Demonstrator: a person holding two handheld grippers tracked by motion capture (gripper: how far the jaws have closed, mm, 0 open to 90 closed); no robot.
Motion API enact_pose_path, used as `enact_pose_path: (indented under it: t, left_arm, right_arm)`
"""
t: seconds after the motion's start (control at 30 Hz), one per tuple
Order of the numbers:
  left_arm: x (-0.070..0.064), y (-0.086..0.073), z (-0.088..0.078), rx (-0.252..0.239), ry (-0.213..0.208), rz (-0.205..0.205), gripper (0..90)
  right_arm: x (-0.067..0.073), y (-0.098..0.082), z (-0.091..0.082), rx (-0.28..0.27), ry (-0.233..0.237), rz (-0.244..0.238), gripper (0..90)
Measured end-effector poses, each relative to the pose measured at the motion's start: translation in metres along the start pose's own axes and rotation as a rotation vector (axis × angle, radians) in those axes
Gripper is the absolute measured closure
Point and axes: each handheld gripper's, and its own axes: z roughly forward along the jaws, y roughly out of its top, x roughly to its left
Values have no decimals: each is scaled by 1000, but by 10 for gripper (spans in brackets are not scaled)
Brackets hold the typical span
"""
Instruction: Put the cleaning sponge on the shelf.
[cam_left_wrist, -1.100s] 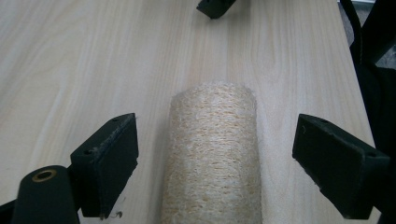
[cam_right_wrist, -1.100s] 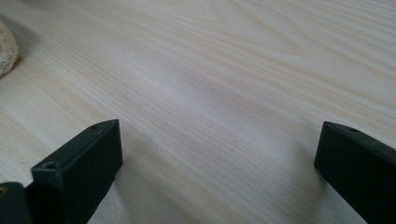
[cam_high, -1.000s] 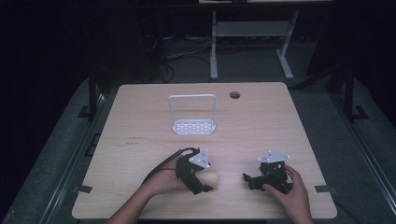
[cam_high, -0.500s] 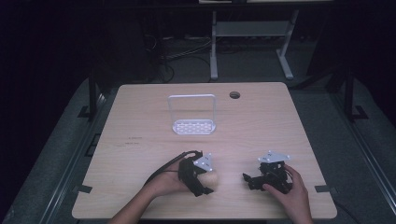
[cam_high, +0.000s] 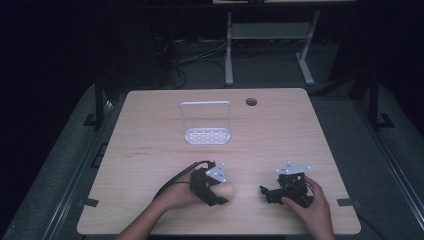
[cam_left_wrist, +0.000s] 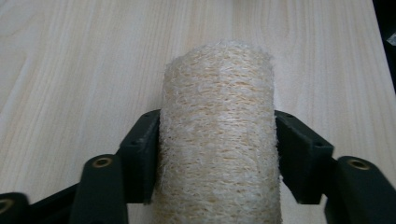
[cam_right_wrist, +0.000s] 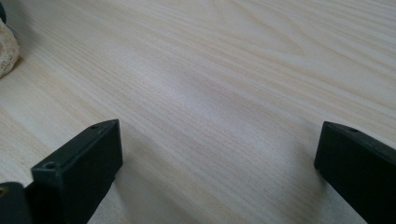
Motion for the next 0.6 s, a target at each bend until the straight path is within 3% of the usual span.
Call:
enact_pose_path:
  t: [0.27,0.4,0.6]
  left_arm:
    - [-2,1,-1,-2,1,6,412]
    - [-3,2,-5,-34,8,-18,413]
    - [-2,3,-11,-51,55,-72,413]
  right_arm:
    - [0,0,0,0,0,0,6]
    - [0,0,0,0,0,0,6]
    - [0,0,0,0,0,0,6]
